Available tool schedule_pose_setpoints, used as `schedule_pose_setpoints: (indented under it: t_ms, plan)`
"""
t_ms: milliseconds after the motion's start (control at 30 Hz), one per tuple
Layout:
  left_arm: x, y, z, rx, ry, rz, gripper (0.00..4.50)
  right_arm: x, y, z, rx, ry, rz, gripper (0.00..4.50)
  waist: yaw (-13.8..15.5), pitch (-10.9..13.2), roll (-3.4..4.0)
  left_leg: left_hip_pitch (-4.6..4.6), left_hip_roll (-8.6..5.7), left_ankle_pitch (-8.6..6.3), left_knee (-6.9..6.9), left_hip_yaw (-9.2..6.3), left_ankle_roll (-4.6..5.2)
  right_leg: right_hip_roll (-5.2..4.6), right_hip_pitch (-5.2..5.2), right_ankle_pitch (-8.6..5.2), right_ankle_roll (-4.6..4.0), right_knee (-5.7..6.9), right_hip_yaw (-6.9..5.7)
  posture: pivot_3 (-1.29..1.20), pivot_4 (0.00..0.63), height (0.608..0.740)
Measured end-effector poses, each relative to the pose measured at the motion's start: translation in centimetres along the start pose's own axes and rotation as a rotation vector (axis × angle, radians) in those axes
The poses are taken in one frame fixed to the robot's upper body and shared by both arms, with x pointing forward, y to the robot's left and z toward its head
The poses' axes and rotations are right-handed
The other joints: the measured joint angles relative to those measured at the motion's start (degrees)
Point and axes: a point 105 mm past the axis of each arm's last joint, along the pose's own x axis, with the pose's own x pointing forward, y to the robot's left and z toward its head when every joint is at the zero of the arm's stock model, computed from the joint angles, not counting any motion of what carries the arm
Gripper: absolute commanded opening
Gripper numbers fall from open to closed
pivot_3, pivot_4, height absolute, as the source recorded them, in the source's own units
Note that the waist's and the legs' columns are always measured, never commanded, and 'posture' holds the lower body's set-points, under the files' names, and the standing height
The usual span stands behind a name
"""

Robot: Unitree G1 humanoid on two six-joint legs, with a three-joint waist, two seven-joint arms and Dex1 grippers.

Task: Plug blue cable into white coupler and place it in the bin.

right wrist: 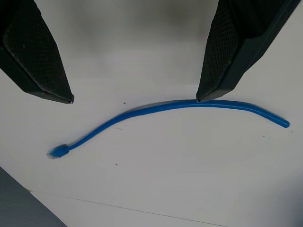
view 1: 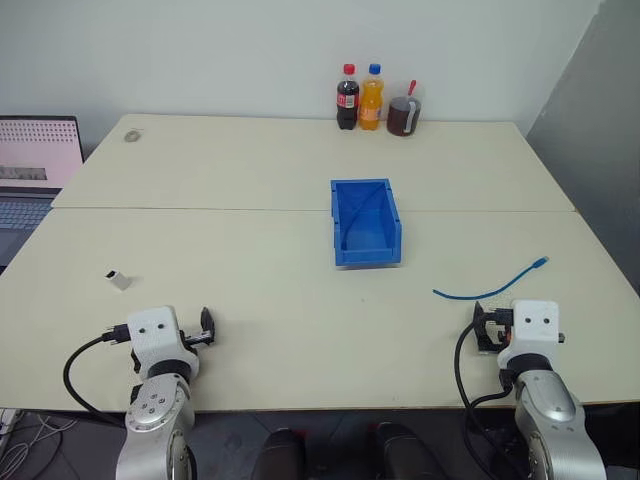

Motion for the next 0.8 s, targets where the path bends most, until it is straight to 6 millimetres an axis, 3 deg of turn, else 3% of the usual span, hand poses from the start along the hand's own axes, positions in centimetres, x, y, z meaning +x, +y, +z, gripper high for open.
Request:
schedule_pose_setpoints:
  t_ms: [800]
  plan:
    - [0.39,0.00,0.12,-0.010,-0.005,0.050,4.50,0.19,-0.74,0.20,0.017,-0.002,-0.043,4.40,0.02,-0.04,0.03,0.00,0.00,0.00,0.00,-0.01,0.00,0.00,0.00,0.00,-0.01,0.00,0.00,0.00,0.150,0.740]
